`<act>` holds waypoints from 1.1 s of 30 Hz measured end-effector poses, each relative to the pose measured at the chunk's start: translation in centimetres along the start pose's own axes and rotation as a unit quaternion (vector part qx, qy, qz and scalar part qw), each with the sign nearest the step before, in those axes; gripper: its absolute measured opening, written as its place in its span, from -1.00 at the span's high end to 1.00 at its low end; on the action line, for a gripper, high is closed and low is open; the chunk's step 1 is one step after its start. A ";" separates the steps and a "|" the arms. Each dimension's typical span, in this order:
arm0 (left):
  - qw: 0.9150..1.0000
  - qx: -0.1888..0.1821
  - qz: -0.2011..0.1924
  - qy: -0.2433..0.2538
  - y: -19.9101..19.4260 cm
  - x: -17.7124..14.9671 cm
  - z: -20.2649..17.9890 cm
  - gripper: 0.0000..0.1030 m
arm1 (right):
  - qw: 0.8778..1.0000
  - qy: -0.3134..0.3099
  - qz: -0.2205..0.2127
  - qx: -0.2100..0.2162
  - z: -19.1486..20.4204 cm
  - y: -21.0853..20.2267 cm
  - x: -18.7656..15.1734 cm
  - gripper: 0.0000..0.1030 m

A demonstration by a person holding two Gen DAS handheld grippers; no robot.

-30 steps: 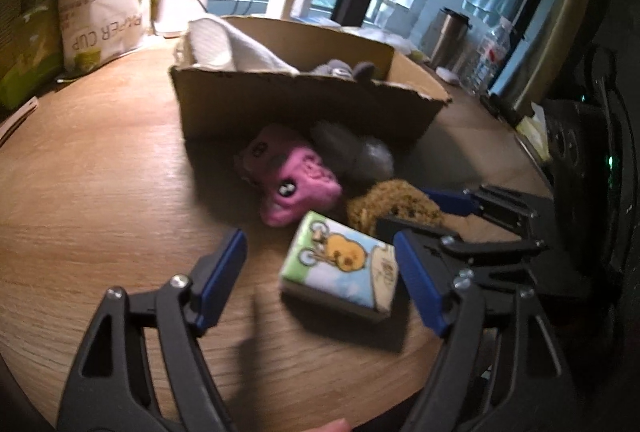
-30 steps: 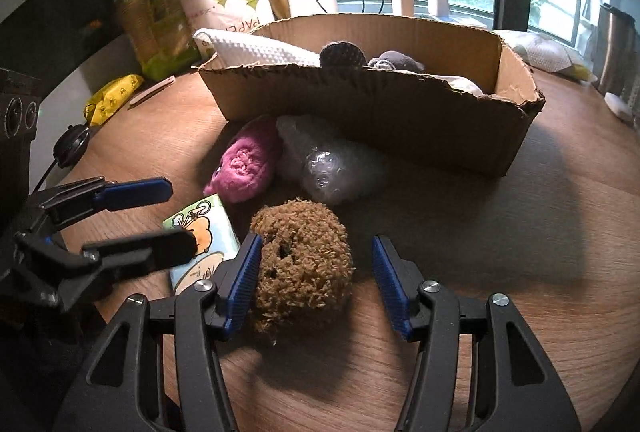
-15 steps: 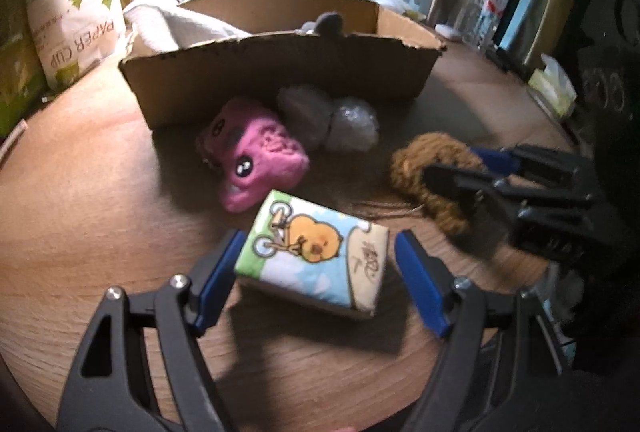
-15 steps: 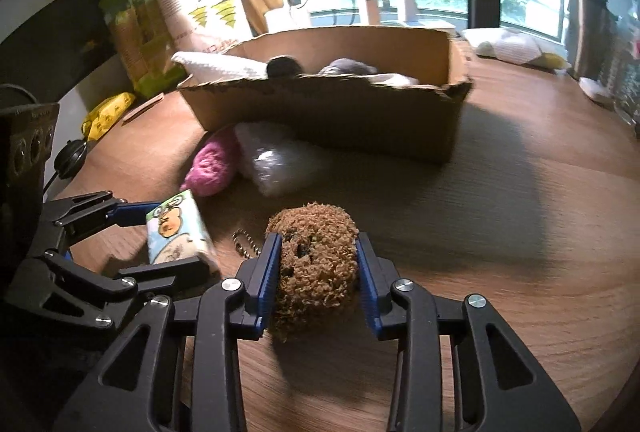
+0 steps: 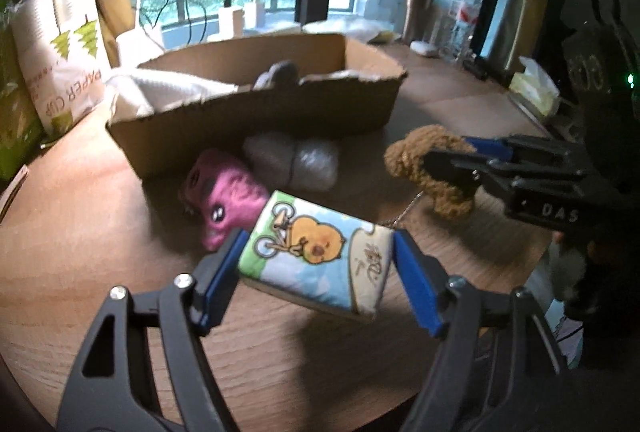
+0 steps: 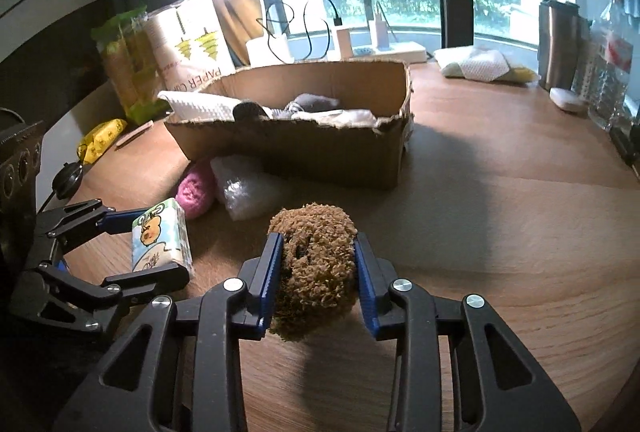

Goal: Organize soft objects
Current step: 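Lower the printed cushion into the box with the left tool while the right tool lowers the brown plush in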

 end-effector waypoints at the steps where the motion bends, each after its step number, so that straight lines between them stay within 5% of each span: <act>1: 1.000 -0.001 -0.003 0.000 -0.1 0.4 0.0 -0.44 | 1.000 -0.001 -0.003 0.002 0.1 -0.2 0.2 0.29; 14: 0.996 0.018 -0.085 -0.023 -3.2 5.8 2.4 -0.44 | 0.999 -0.003 -0.050 0.022 0.9 -2.8 4.3 0.29; 33: 0.989 0.041 -0.134 -0.039 -3.9 10.4 6.8 -0.44 | 0.995 -0.012 -0.096 0.036 1.8 -3.1 10.4 0.29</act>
Point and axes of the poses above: each gripper's, at about its wrist camera, not at the fingertips, and y roughly the way its jaws point, z to its left, x to its top, the point moved 8 cm from there along y, roughly the way its jaws point, and after that the axes turned 14 degrees about y, right-handed, at the moved point
